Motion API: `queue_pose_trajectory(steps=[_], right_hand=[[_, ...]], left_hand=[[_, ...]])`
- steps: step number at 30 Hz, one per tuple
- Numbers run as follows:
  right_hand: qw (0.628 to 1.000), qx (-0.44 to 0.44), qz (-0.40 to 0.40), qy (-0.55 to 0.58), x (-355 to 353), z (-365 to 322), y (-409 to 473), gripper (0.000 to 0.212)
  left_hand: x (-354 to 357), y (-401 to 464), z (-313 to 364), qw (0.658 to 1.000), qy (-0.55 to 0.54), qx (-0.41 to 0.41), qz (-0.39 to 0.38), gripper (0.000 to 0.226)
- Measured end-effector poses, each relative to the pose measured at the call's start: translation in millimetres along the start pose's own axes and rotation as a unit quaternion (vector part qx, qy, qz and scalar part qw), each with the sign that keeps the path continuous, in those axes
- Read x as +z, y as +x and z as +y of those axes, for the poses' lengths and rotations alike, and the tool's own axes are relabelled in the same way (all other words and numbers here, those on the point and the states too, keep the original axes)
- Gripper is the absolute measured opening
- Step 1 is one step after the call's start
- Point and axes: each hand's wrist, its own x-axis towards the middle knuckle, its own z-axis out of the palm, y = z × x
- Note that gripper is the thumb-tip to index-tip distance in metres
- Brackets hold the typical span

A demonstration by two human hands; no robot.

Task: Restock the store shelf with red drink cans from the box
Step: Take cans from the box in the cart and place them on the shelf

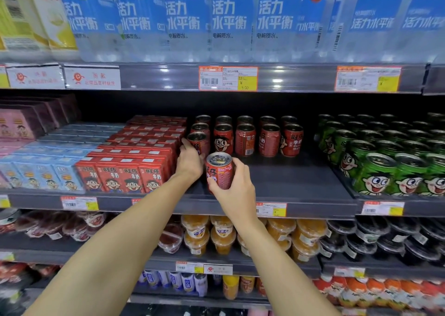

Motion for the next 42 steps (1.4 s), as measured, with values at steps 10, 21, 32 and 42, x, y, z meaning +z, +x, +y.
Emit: queue_pose_trajectory(steps=[10,21,32,42], right_hand=[[1.000,0.003,-0.017,-0.005,-5,-4,1,0.072],[1.000,0.014,-0.019,-0.011,-5,-5,0,0.072],[0.998,0.035,-0.059,0.008,-10,-3,5,0.074],[0.999,0.028,-0.033,-0.007,-4,-4,10,0.071]], left_hand=[[-11,-20,-6,0.997,-0.008,-0.043,-0.070,0.069],[-23,-58,-34,0.954,0.200,0.097,-0.200,0.060],[-9,-86,-47,0.948,0.231,0.213,0.054,0.038],[-3,-84,-53,0.953,0.194,0.215,0.087,0.032]])
